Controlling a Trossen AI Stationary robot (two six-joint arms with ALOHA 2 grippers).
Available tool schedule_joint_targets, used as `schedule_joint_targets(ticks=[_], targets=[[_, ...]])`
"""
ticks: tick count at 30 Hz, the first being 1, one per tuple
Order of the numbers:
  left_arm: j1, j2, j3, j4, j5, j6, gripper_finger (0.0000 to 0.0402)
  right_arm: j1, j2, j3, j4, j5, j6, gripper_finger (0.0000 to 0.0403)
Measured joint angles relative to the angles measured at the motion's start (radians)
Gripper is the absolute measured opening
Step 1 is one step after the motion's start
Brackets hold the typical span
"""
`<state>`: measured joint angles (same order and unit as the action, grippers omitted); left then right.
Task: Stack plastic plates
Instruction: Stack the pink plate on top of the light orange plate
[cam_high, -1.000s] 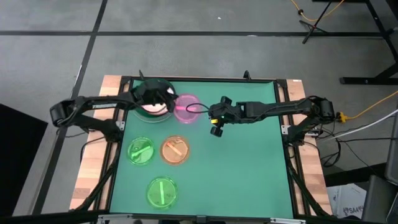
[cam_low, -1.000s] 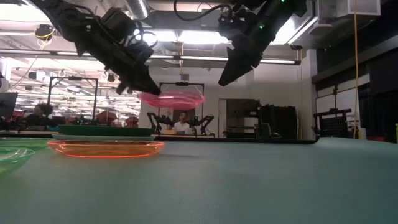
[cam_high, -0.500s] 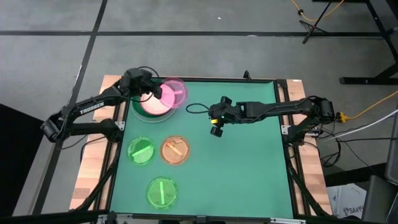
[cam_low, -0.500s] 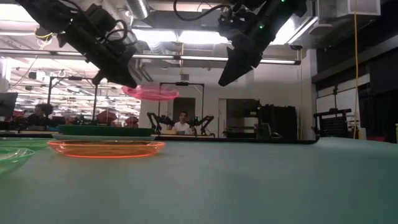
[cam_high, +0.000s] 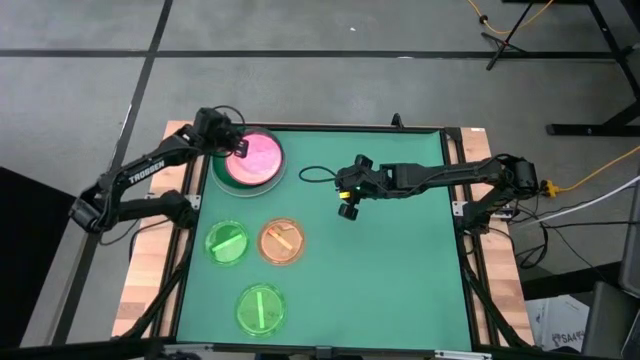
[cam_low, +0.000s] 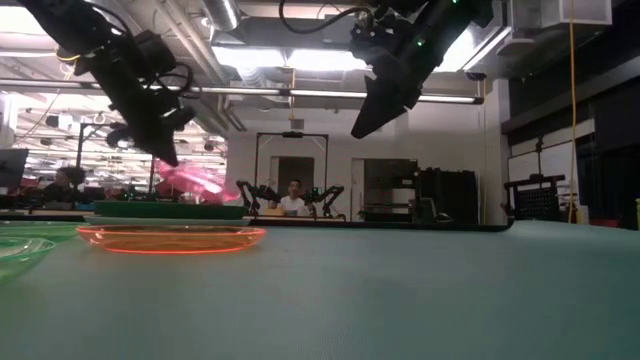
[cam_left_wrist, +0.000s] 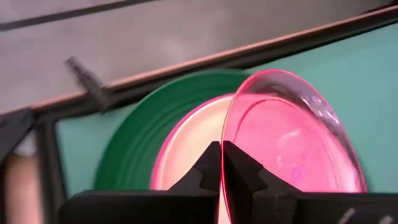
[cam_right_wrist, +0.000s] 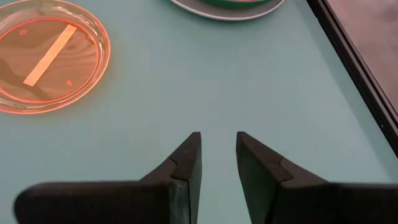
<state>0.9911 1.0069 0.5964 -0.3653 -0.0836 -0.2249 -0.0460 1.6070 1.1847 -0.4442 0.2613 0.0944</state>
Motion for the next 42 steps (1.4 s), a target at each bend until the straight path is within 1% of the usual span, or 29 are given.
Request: schedule_joint_targets(ticks=[2,7,13,16,24,31,42], targets=[[0.008,0.001,0.000,-0.031,-0.016,0.004,0.0002,0.000,0.000,0.000,0.000,0.000,0.000,0.0088],[0.008,0.002,0.000,-0.036,-0.016,0.018,0.0002,0.000,0.000,0.000,0.001,0.000,0.000,0.0088],[0.007,0.018,0.000,-0.038,-0.029,-0.011,0.0002,0.000,0.000,0.000,0.001,0.000,0.000,0.0088],[0.007,0.043,0.000,-0.038,-0.034,-0.055,0.0002,0.000,0.000,0.000,0.001,0.000,0.000,0.0088],[0.007,0.113,0.000,-0.038,-0.036,-0.060,0.0002,0.000,0.000,0.000,0.001,0.000,0.000,0.0088],[-0.004,0.171,0.000,-0.037,-0.060,-0.060,0.0002,0.000,0.000,0.000,0.001,0.000,0.000,0.0088],[-0.016,0.206,0.000,-0.036,-0.090,-0.053,0.0002,0.000,0.000,0.000,0.001,0.000,0.000,0.0088]])
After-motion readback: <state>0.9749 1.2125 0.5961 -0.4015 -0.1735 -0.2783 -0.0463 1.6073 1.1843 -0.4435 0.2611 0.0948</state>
